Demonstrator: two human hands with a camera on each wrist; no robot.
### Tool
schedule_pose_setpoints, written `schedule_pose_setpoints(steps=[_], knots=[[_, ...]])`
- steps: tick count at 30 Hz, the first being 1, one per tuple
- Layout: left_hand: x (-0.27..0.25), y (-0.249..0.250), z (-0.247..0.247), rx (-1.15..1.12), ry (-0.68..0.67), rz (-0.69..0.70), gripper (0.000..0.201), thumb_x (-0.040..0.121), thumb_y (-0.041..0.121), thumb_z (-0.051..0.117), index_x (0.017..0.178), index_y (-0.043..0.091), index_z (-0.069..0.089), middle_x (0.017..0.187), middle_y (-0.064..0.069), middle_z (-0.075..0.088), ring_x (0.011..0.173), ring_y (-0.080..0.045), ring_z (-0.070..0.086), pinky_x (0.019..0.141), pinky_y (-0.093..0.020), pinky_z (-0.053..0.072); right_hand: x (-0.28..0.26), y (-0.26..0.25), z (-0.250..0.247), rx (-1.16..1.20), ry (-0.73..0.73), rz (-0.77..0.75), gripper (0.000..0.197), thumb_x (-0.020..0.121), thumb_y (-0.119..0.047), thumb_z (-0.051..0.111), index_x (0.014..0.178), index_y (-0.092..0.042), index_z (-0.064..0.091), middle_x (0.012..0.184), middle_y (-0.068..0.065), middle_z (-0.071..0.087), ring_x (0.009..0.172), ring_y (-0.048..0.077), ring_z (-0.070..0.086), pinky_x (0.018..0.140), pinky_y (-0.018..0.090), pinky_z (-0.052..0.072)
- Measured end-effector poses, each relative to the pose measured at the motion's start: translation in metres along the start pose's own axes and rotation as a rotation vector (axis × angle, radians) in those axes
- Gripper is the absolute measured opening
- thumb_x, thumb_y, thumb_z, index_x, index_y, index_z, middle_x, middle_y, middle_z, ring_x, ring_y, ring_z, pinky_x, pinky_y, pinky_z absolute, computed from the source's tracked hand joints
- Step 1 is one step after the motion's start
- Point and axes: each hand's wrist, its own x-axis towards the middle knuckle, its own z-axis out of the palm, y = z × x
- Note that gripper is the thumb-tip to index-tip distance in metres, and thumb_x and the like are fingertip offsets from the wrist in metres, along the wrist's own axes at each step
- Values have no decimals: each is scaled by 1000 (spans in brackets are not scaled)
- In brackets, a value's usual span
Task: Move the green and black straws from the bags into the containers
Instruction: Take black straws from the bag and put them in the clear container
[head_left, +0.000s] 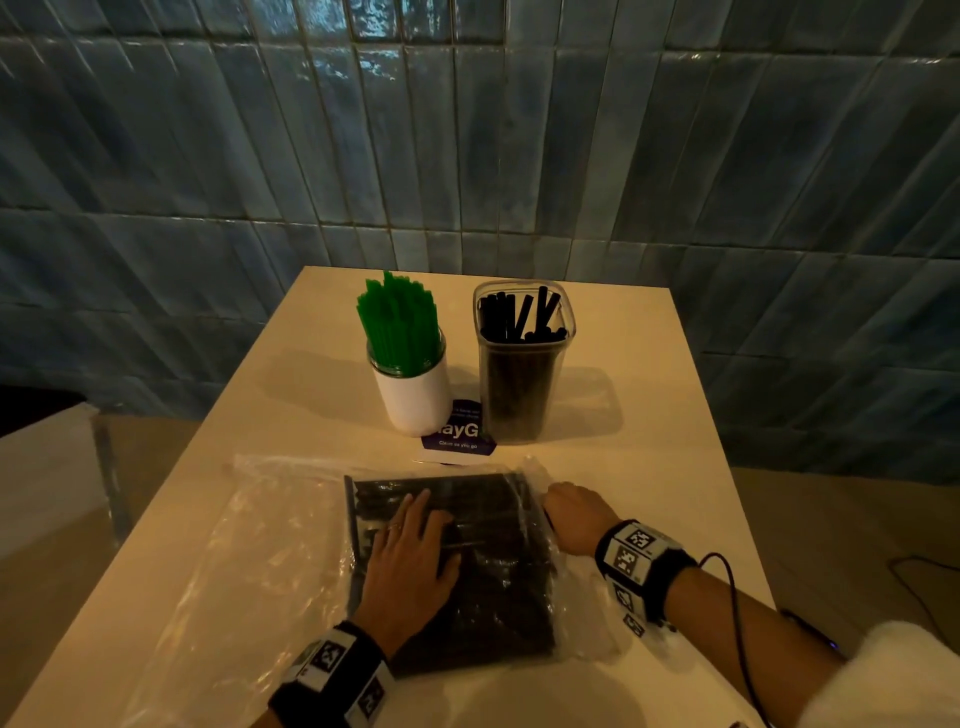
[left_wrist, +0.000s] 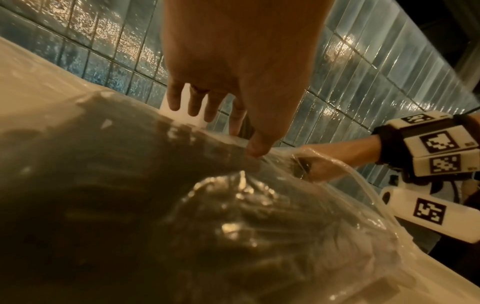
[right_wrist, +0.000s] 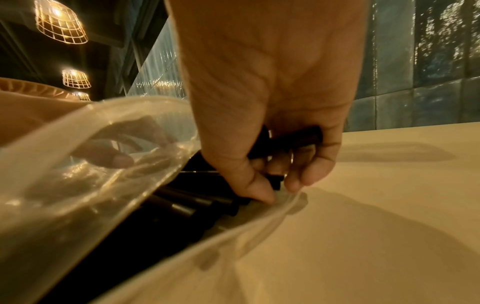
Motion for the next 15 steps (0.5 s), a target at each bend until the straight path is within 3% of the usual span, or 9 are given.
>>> schedule_pose_setpoints(steps=[3, 6, 10, 15], knots=[[1, -3, 4, -14, -64, -17, 60, 92, 48, 43, 143, 29, 18, 157, -1, -4, 144, -23, -3, 115, -45, 3, -2, 3, 7, 14, 57, -1, 33, 89, -24, 57, 118, -11, 50, 123, 11, 44, 103, 28, 54, 81, 34, 44], [2, 0, 7, -2, -104, -10, 62, 92, 48, 43, 144, 29, 16, 157, -2, -4, 144, -24, 0, 116, -44, 7, -1, 0, 9, -6, 95, -13, 43, 87, -22, 60, 125, -12, 43, 126, 9, 43, 103, 28, 55, 82, 36, 46], [2, 1, 8, 18, -96, -18, 61, 93, 49, 42, 144, 28, 16, 157, -3, -3, 144, -24, 1, 115, -41, 7, 0, 0, 11, -59, 32, -6, 33, 87, -31, 59, 114, -14, 51, 117, 10, 54, 99, 28, 57, 79, 35, 45], [4, -3, 11, 26, -106, -32, 66, 93, 53, 33, 147, 28, 5, 157, -3, -7, 144, -23, -4, 115, -43, 2, -12, 9, 9, -114, 19, 0, 27, 94, -34, 44, 107, -12, 54, 112, 11, 55, 98, 29, 57, 82, 36, 43]])
